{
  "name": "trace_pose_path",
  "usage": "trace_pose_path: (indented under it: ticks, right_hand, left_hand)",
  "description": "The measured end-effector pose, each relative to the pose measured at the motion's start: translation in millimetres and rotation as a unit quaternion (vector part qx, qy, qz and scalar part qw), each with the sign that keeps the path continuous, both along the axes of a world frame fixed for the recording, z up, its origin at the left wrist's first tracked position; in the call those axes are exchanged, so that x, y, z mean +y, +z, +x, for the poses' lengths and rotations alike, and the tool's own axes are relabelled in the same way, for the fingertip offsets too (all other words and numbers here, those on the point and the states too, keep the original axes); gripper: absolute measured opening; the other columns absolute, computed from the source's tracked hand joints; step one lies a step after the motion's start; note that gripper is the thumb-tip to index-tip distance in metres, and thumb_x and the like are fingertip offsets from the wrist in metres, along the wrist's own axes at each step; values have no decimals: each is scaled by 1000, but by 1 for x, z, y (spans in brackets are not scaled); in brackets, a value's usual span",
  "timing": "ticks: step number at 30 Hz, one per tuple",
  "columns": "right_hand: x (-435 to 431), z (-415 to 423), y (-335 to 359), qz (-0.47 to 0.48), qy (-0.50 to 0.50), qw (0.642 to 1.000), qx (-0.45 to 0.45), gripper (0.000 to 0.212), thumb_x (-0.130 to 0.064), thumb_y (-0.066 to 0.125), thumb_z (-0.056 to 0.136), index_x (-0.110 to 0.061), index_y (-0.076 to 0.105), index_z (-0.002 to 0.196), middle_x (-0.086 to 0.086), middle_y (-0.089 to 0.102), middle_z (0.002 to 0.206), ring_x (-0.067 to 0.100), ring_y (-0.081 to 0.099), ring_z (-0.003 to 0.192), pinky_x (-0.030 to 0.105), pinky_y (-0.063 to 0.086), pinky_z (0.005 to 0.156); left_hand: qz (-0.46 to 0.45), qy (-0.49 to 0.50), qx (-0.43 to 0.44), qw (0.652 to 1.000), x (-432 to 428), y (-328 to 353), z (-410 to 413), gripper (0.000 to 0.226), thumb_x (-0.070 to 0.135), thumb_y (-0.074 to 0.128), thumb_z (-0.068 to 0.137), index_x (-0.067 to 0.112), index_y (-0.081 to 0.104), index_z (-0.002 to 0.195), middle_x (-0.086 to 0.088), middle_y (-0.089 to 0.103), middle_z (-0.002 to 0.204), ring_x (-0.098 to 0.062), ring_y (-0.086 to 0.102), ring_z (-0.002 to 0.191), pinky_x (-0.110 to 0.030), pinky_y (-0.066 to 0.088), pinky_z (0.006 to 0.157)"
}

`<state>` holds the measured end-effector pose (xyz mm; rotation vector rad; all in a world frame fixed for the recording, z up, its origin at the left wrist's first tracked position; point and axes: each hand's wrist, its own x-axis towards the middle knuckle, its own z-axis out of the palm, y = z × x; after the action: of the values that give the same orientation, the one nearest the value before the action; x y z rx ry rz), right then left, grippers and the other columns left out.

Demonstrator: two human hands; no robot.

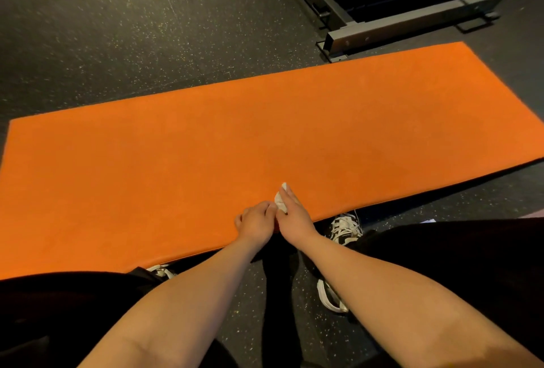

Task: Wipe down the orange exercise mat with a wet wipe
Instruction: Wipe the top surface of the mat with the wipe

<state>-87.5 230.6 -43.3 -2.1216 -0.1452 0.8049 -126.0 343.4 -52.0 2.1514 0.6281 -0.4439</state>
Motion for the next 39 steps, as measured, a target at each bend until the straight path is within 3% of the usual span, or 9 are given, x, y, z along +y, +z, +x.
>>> trace_pose_path:
  ticks: [2,8,14,17,19,22,30,34,39]
  right_hand:
    - [6,1,9,45,-38,998,21,58,-6,37,107,-28,27,160,-19,12,166,1,20,148,14,22,112]
    - [5,5,16,74,-12,996,55,60,-3,37,107,-24,22,161,-10,9,168,13,17,154,22,22,118]
    - [0,8,19,35,-81,995,38,50,-22,48,107,-21,37,156,2,41,157,21,42,142,36,41,111]
    - [0,9,18,39,-110,992,42,49,-31,55,104,-20,45,151,6,59,141,20,61,117,31,53,88]
    - [1,8,19,28,-116,993,28,38,-29,58,103,-17,56,139,5,67,119,15,63,92,24,47,66]
    - [2,6,18,10,-140,990,-8,20,-23,61,100,-18,65,119,0,67,102,18,63,86,30,49,66]
    - [8,4,20,-23,-158,986,-43,8,-17,64,95,-22,59,96,6,61,113,17,54,84,22,34,56]
    - [8,2,23,-3,-152,988,-31,17,-10,54,99,-25,56,106,5,59,118,21,57,93,23,40,59]
    - [5,3,26,12,-147,989,-17,18,-12,52,101,-23,58,114,0,61,113,20,59,98,36,51,78]
  left_hand:
    - [-31,12,-10,999,-2,4,8,33,41,33,107,32,64,106,8,68,106,-20,59,111,-41,30,103]
    - [-122,100,-54,986,3,12,14,20,35,52,101,26,70,98,2,72,90,-23,67,84,-48,54,82]
    - [-138,162,-56,976,9,14,6,24,15,49,99,13,68,84,-9,65,62,-21,54,55,-30,42,53]
    - [-175,138,-60,973,10,20,1,25,16,50,100,15,70,86,-9,63,58,-11,45,44,-23,35,42]
    - [-183,142,-60,971,11,19,1,26,16,50,101,17,73,90,-8,63,59,-10,42,43,-20,32,40]
    - [-170,179,-64,967,15,18,1,23,12,51,100,12,74,95,-5,68,71,-11,51,51,-18,37,41]
    - [-139,187,-75,970,14,19,-7,11,12,56,100,12,65,95,-4,70,91,-16,60,74,-22,42,56]
    - [-170,200,-76,962,12,24,-11,14,3,55,96,10,63,104,-4,69,98,-11,62,74,-14,43,53]
    - [-245,213,-68,943,10,30,-8,13,15,57,95,21,58,107,-8,67,106,-25,66,81,-35,50,68]
